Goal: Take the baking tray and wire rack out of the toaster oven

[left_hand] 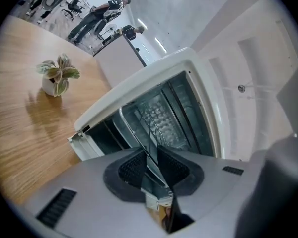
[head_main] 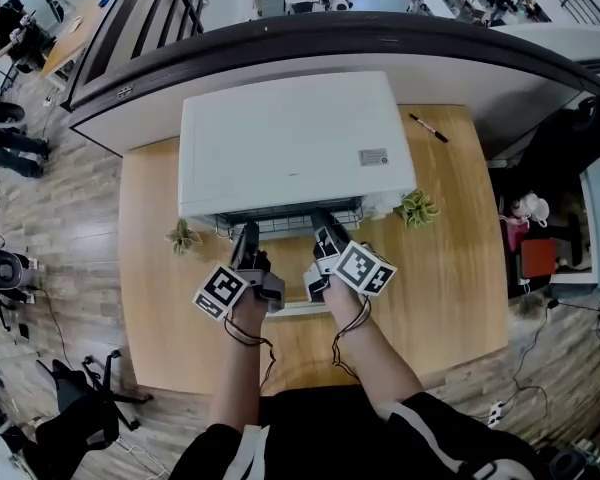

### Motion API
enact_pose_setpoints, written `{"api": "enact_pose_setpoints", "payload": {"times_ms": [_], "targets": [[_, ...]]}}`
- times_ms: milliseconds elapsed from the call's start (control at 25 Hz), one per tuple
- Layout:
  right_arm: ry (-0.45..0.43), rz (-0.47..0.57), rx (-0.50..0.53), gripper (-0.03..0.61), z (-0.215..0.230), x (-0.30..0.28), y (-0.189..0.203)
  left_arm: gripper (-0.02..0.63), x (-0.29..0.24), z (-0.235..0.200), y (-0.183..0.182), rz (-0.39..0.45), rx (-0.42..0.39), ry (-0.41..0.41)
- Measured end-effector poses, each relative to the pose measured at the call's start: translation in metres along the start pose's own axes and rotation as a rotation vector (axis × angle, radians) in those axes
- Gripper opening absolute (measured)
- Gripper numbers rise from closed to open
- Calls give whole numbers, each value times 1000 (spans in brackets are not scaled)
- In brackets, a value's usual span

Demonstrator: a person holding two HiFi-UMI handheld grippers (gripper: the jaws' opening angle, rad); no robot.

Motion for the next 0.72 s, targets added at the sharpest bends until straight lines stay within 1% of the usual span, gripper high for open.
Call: {"api": "enact_pose_setpoints", "payload": {"times_ms": [240,720], "targets": [[11,5,11,48,-2,19,10,77,18,-4,10,-23,3,10],[7,25,14,46,-17,51,26,78,54,-3,21,-34,-17,27]]}}
Point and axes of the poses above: the fingertips, and each gripper's own axes: x backward along the fingers, z to its right, y out of its underside, the point moved 4 cm from there along x, backward along the fingers, and after that the axes turned 8 degrees about -y, right-handed, at the moved point
